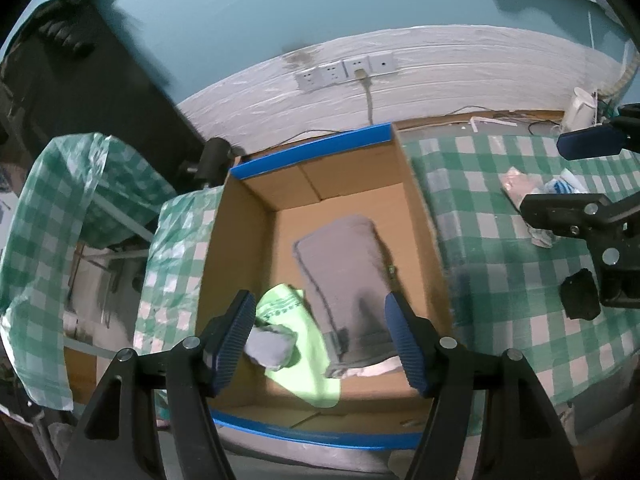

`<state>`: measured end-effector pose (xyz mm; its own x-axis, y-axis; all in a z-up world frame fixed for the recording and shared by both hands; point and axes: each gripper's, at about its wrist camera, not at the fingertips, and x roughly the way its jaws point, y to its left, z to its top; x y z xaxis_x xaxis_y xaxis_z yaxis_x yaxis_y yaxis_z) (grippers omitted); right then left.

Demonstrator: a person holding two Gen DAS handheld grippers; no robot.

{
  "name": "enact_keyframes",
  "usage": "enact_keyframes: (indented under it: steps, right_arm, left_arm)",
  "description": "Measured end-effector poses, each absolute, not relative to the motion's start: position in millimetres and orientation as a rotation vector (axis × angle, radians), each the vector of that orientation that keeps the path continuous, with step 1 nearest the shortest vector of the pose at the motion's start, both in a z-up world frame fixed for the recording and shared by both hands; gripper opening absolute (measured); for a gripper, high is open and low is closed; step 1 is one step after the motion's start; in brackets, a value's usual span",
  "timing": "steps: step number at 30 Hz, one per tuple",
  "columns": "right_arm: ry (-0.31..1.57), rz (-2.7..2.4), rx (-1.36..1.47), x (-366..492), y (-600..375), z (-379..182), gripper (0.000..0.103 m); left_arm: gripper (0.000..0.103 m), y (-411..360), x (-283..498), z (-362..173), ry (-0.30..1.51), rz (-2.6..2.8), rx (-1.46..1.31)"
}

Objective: Organize soft objects
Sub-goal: 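Move both grippers back over the bagged items on the table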

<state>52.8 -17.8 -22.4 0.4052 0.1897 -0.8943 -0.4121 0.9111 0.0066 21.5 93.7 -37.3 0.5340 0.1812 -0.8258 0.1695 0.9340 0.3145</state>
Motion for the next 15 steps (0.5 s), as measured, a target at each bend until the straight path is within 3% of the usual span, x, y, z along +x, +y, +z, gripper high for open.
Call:
enact_keyframes:
  steps: [15]
  right_arm:
    - [1.115, 0.288, -0.159, 39.2, -103.3, -39.0, 0.070]
  left_arm:
    - [0.071, 23.8, 19.0, -34.1, 0.996, -0.081, 0.472]
